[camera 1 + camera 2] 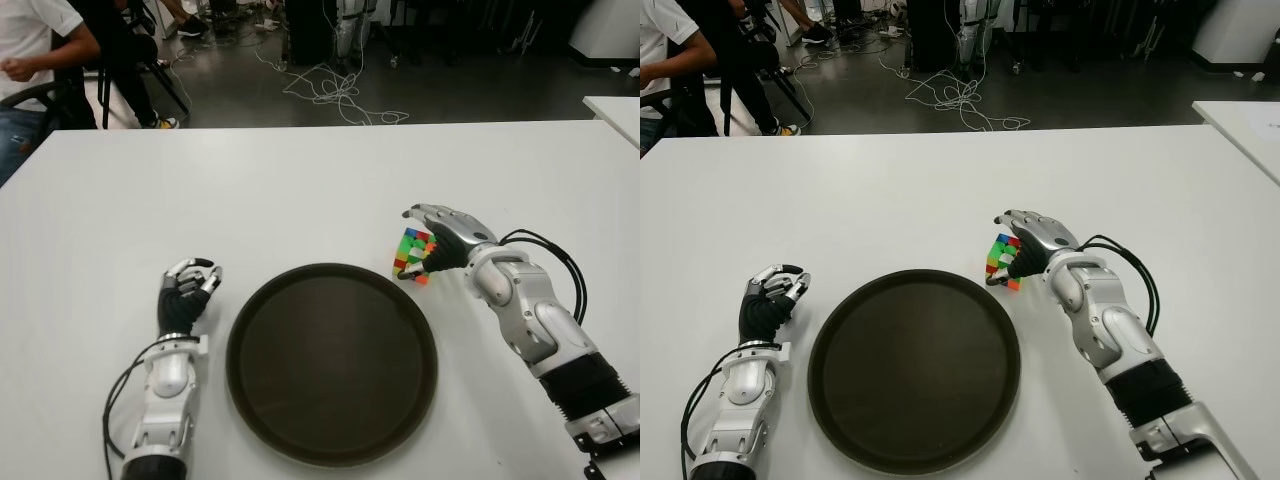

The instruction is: Pick up the Rubik's Cube and put it in the plate

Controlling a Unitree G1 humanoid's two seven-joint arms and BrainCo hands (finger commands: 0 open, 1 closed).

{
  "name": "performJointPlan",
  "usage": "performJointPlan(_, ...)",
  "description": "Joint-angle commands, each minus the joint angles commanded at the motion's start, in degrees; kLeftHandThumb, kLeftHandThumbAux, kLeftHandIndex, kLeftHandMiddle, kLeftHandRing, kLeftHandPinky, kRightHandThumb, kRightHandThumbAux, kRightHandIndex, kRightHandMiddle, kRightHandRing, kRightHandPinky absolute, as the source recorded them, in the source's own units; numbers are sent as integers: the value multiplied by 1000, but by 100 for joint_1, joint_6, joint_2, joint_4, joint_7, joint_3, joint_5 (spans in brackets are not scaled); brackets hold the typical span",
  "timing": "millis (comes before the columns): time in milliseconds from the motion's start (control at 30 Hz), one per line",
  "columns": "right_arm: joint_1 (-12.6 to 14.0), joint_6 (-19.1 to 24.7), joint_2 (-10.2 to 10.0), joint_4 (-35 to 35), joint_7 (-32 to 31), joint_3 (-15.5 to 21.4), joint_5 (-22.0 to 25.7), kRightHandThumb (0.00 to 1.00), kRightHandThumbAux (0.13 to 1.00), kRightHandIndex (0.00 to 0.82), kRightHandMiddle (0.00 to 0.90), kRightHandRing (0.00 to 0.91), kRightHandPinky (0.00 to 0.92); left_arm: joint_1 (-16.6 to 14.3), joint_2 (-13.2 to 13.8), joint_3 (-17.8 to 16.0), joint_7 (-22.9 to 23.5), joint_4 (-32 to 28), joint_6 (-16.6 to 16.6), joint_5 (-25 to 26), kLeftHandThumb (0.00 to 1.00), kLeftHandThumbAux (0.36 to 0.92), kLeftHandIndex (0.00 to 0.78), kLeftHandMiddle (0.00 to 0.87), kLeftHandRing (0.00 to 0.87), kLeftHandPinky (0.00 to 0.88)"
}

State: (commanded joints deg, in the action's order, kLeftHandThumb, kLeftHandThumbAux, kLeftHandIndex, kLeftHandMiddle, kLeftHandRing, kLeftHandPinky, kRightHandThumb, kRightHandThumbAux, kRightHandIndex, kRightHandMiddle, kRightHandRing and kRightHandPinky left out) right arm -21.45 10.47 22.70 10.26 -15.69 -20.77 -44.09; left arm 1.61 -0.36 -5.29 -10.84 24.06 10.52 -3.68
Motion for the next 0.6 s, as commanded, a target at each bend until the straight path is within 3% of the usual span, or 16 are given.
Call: performJointPlan(600, 14, 145, -13, -82, -72, -61, -22, 0, 648, 0, 0, 0, 0, 16, 80, 33, 19, 2, -69, -68, 702, 707, 442, 801, 825, 810)
